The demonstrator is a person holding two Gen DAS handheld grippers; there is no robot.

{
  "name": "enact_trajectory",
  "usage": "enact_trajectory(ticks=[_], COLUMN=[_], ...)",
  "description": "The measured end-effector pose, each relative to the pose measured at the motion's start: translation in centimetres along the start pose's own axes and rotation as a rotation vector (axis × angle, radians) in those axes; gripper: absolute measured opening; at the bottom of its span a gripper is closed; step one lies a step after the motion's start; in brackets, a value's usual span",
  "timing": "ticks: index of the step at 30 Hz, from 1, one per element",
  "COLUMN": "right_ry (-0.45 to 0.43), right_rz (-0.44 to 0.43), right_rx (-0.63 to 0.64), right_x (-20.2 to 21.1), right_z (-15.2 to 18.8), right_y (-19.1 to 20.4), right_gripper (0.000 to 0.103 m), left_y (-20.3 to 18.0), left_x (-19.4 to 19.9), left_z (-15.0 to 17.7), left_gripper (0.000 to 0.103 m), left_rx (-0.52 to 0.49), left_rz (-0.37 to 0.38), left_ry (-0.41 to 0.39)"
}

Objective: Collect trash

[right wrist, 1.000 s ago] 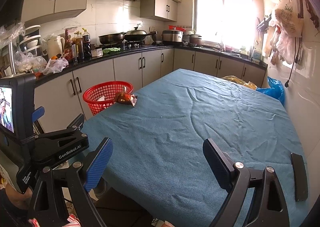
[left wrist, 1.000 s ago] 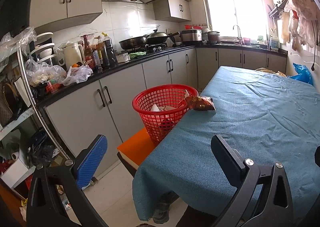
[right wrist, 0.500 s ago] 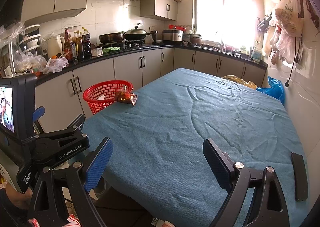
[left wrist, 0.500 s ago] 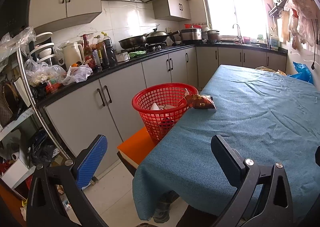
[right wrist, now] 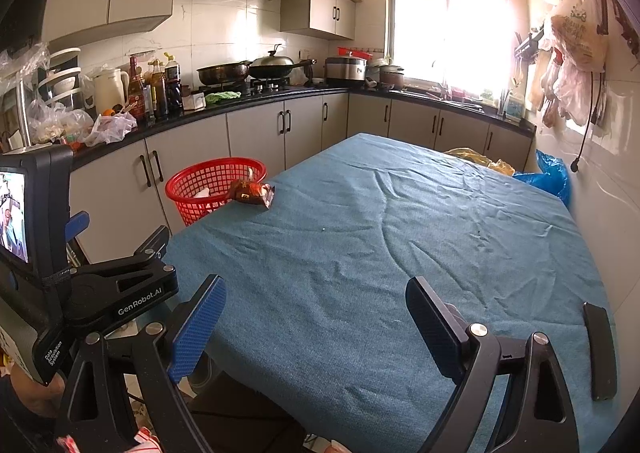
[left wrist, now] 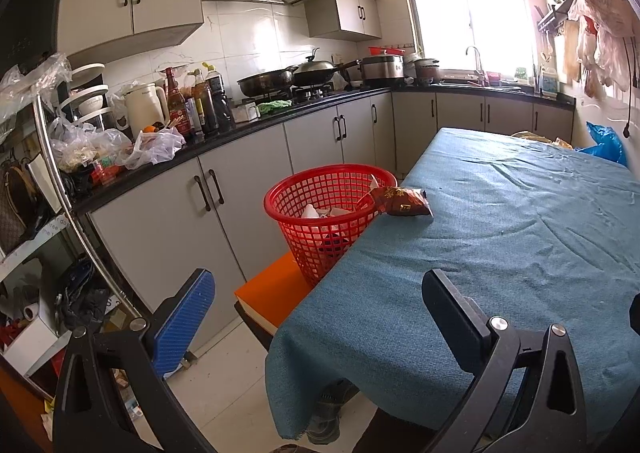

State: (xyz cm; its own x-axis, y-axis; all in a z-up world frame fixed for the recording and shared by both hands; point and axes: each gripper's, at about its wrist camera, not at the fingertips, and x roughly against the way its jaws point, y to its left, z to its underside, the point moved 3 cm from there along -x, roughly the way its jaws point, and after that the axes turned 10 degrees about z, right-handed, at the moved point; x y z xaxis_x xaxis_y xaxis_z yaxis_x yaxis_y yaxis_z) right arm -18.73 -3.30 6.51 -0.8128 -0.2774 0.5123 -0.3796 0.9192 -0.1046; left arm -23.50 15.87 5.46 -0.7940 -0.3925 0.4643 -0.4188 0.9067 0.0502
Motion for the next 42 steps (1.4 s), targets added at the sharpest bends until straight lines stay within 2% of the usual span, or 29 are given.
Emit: enact_trajectory(ticks=[32,42], right_ry=[0.023,0.05], right_rz=[-0.01,-0.017], right_rx=[-0.009,-0.054], right_x=[-1.1,-2.4], right_z=[1.2,1.5], right_y=[-0.4,-2.1], right_gripper=[0.094,0.094], left_y=[0.1,-0.1], left_x=[-0.2,-0.4], left_z=[0.1,0.5], left_gripper=[0.103,0.103], left_rx=[-0.005,-0.023], left_rz=[0.002,0.003], left_ry=[0.008,0.017])
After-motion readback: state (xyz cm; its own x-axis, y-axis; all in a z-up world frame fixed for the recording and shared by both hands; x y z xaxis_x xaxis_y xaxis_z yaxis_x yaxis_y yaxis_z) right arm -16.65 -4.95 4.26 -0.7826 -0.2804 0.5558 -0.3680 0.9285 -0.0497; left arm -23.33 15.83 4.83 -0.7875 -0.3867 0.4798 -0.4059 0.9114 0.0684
